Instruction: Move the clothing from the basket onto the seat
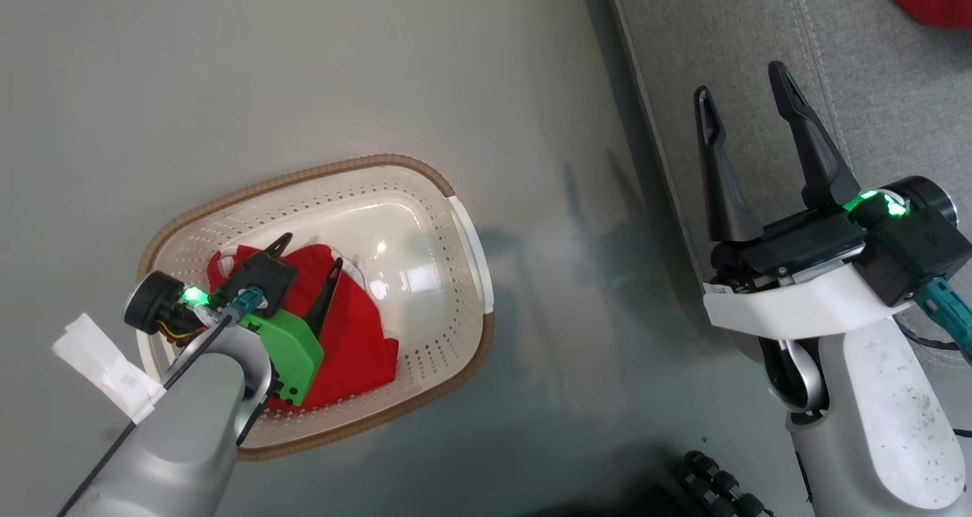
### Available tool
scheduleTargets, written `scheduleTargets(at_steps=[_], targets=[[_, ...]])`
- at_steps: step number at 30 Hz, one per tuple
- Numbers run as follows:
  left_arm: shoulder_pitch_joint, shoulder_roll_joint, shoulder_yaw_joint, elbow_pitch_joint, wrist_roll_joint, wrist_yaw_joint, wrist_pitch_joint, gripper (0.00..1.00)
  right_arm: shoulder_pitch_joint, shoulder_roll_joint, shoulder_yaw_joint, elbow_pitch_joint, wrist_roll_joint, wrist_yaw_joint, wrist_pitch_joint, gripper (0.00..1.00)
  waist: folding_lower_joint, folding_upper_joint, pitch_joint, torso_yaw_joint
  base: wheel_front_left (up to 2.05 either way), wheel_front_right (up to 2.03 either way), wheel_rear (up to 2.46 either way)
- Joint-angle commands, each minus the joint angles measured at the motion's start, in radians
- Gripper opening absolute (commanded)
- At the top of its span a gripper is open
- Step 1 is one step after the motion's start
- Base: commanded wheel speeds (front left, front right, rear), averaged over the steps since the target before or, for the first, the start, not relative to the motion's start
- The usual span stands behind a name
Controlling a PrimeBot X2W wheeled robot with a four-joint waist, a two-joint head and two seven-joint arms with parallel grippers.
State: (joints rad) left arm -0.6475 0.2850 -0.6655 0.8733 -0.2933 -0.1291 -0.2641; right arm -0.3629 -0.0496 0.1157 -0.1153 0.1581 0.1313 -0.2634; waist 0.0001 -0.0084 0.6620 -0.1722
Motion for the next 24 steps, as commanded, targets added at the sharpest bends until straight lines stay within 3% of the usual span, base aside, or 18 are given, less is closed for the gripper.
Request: scheduleTargets(at_steps=[1, 12, 24], targets=[[-0.032, 0.011, -0.01, 0.021, -0.004, -0.003, -0.001, 1.0, -0.016, -0.002, 0.0, -0.009, 0.006, -0.001, -0.002, 1.0, -0.0001, 0.0084, 0.066, -0.037, 0.0, 0.0, 0.0], [-0.162, 0.03, -0.152, 0.22, -0.022, -0.003, -0.001, 1.0, -0.051, -0.002, 0.015, -0.056, 0.02, -0.001, -0.002, 1.0, -0.0001, 0.0084, 0.192, -0.073, 0.0, 0.0, 0.0], [-0.274, 0.036, -0.243, 0.357, -0.064, -0.003, 0.036, 1.0, -0.04, -0.002, 0.019, -0.104, 0.021, -0.001, -0.002, 1.0, -0.0001, 0.0084, 0.279, -0.095, 0.0, 0.0, 0.0]])
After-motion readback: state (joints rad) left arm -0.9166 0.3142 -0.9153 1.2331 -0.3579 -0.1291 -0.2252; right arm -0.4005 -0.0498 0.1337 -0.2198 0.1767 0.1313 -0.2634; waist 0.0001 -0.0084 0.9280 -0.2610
